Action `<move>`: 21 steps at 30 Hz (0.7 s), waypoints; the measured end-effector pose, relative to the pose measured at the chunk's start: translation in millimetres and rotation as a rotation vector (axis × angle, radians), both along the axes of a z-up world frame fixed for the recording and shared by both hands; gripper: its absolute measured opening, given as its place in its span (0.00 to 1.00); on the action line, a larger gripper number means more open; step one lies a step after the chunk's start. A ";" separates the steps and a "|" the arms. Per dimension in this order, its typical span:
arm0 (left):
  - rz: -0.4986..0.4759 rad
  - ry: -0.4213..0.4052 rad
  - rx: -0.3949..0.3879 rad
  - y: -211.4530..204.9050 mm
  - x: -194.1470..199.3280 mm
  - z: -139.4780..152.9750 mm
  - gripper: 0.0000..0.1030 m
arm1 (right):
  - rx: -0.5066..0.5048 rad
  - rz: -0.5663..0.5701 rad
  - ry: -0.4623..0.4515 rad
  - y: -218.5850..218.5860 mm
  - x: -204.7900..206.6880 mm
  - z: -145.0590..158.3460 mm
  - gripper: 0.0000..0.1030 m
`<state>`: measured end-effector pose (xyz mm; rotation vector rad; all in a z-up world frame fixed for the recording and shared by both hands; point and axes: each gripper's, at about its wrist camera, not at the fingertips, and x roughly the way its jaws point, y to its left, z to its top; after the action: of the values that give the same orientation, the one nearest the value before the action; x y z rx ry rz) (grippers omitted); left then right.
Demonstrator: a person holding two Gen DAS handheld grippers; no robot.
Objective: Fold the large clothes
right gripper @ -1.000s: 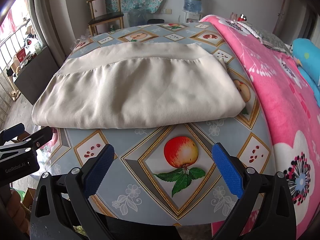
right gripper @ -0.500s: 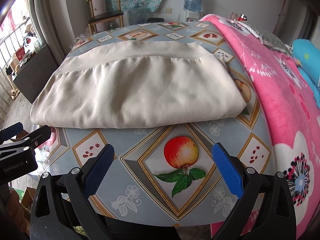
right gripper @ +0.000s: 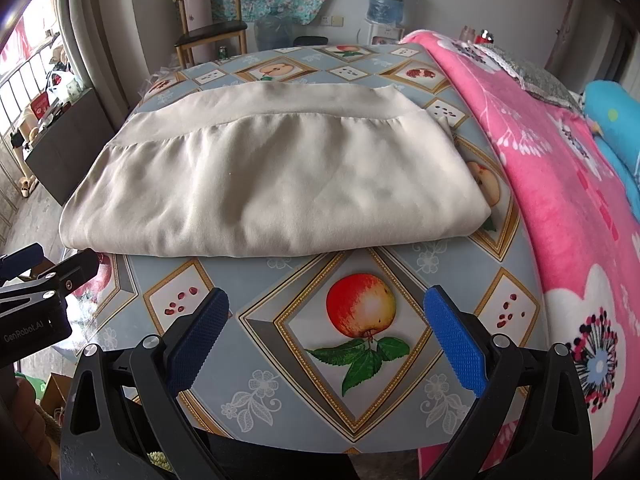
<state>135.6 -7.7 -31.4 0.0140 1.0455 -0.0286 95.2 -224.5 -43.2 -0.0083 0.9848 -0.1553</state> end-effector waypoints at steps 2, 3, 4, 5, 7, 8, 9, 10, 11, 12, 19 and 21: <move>0.000 0.000 0.000 0.3 0.0 0.0 0.96 | -0.002 0.000 0.000 0.6 0.5 0.4 0.92; 0.000 0.000 0.000 0.1 -0.1 0.1 0.96 | -0.003 0.001 0.000 0.2 0.4 0.8 0.92; 0.000 0.000 0.001 0.1 -0.2 0.1 0.96 | -0.003 0.001 -0.001 -1.0 0.0 0.7 0.92; 0.000 -0.001 0.001 0.3 -0.3 -0.1 0.96 | -0.003 0.001 0.000 0.2 0.5 0.7 0.92; 0.000 0.000 0.000 0.5 -0.4 0.1 0.96 | -0.003 0.000 0.001 -1.0 0.2 0.6 0.92; 0.000 -0.001 0.000 0.1 -0.3 0.2 0.96 | -0.001 0.000 0.000 -0.3 0.3 0.7 0.92; 0.000 -0.001 0.001 0.1 -0.4 0.1 0.96 | -0.002 0.001 0.000 0.1 0.5 0.6 0.92; 0.000 -0.001 0.001 0.3 -0.4 0.0 0.96 | -0.004 0.002 0.000 0.1 0.5 0.6 0.92; 0.001 -0.001 0.000 1.4 0.2 0.4 0.96 | -0.005 0.002 -0.001 -0.7 0.2 1.0 0.92; 0.003 -0.002 0.000 2.3 0.6 1.7 0.96 | -0.007 0.002 -0.003 -0.3 0.2 2.4 0.92; 0.009 -0.014 0.008 2.4 -1.0 7.1 0.96 | -0.009 0.003 -0.007 0.3 -0.4 4.3 0.92; 0.009 -0.018 0.008 1.8 -2.1 8.4 0.96 | -0.009 0.003 -0.007 0.4 -0.4 4.1 0.92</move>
<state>133.5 -5.9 -23.0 0.0166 1.0275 -0.0159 94.8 -224.1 -39.1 -0.0171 0.9767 -0.1573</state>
